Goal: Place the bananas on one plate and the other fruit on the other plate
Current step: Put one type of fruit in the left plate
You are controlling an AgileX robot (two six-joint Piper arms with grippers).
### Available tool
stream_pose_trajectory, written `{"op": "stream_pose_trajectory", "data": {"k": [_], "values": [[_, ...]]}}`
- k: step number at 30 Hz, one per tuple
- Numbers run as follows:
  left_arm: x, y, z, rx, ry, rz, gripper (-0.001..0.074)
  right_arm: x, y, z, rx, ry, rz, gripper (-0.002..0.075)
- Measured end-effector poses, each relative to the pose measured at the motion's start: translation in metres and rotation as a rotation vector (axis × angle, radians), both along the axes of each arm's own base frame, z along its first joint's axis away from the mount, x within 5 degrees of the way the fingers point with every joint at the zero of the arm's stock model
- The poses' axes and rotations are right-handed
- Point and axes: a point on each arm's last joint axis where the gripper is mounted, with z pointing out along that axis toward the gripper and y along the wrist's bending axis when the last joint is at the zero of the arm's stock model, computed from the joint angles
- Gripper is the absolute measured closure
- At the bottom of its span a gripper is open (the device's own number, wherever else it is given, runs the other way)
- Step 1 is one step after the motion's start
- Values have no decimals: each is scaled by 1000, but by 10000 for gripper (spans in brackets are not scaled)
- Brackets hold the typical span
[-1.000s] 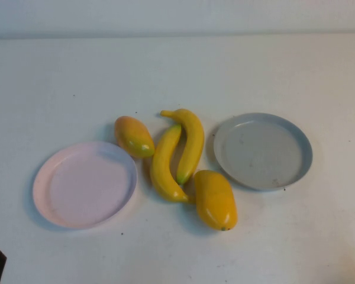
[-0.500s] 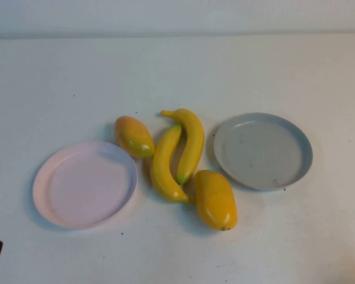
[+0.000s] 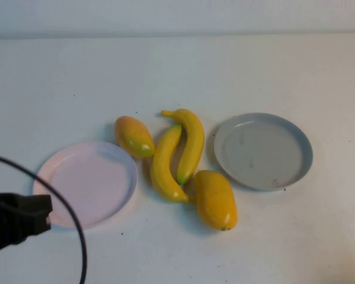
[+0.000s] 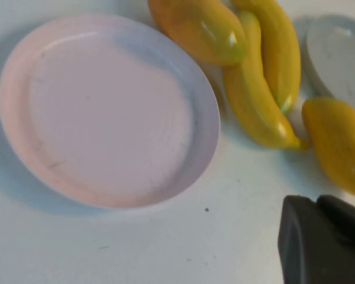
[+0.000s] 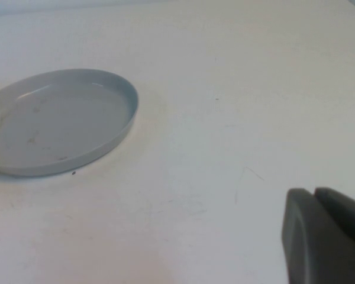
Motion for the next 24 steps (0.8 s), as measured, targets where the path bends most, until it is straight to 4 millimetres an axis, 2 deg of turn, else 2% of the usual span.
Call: {"op": "stream_pose_trajectory", "data": {"k": [8,13,19,24], "values": [[89,-18,16,118,177,-183,736,0,0,0,0,0,0,743],[147,-43,9,201,254,-249,736,0,0,0,0,0,0,743],[192,-87,8,283,346,-275,736,0,0,0,0,0,0,743],[213,-114,13,311,387,-286,735,0,0,0,0,0,0,743]]}}
